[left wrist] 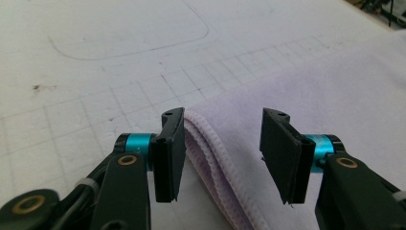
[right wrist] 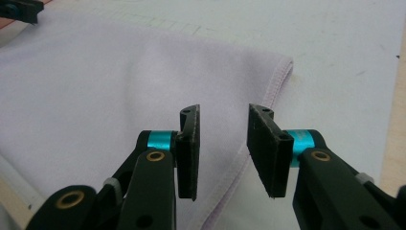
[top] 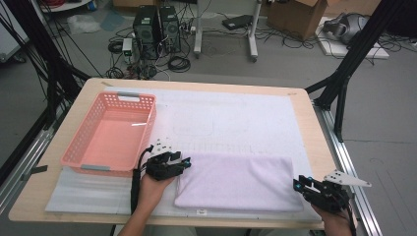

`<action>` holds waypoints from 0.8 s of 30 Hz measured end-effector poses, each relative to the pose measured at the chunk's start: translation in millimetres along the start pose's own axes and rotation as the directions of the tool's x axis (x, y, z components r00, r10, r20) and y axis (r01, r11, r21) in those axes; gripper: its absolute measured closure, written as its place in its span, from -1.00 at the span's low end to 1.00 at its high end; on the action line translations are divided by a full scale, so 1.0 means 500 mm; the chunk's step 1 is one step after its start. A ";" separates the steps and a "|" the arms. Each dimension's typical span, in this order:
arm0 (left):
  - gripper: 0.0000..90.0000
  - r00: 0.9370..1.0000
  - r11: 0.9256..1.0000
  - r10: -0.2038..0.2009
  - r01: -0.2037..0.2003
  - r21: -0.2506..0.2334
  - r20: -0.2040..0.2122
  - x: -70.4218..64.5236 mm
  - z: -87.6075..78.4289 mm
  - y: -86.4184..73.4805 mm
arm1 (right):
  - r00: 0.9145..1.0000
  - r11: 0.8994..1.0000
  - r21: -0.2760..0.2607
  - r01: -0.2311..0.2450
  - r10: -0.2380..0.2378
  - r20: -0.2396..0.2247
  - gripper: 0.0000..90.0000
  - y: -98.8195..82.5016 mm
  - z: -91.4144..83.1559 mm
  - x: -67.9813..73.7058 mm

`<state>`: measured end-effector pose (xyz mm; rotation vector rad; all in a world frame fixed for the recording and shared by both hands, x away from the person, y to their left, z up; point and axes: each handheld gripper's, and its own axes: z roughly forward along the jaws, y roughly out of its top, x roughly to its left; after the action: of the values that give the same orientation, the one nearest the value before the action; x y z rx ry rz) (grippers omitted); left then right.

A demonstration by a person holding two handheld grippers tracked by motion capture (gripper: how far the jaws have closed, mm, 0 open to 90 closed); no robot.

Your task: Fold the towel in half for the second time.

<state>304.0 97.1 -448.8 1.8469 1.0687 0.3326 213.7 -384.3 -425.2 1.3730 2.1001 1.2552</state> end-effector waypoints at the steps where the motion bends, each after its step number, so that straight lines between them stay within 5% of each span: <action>1: 0.19 1.000 1.000 0.010 -0.009 0.017 -0.013 0.001 0.007 -0.001 | 1.000 1.000 -0.003 0.002 -0.002 0.001 0.43 0.002 0.004 -0.002; 3: 0.39 0.999 0.998 -0.021 0.023 0.051 -0.043 0.005 0.014 0.002 | 1.000 1.000 -0.002 0.001 -0.001 -0.003 0.43 0.007 0.011 -0.007; 6: 0.72 0.995 0.999 -0.036 0.039 0.032 -0.093 0.011 0.014 0.004 | 1.000 1.000 0.007 0.002 -0.002 -0.002 0.42 0.013 0.023 -0.012; 9: 0.51 0.993 0.999 -0.026 0.030 0.033 -0.116 0.014 0.013 0.008 | 1.000 1.000 0.019 0.007 -0.007 0.011 0.40 0.017 0.036 -0.019; 13: 0.21 0.997 1.000 -0.021 0.022 0.007 -0.074 0.019 0.013 0.008 | 0.999 1.000 0.014 0.002 -0.003 0.050 0.27 0.031 0.055 -0.034; 16: 0.02 0.998 0.998 -0.054 0.054 0.015 -0.024 0.023 0.021 0.012 | 0.998 1.000 0.023 0.018 -0.020 0.064 0.10 0.052 0.082 -0.045; 22: 0.03 0.998 0.997 -0.060 0.059 0.056 0.006 0.024 0.035 0.016 | 0.998 0.992 0.120 0.035 -0.039 0.038 -0.12 0.081 0.168 -0.070; 24: 0.26 0.998 0.997 -0.055 0.054 0.060 0.015 0.023 0.035 0.015 | 1.000 0.991 0.132 0.020 -0.021 0.007 0.14 0.083 0.176 -0.082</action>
<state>325.7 94.4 -454.1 1.8668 1.1262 0.2557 316.1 -370.6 -447.7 1.4045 2.2201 1.1186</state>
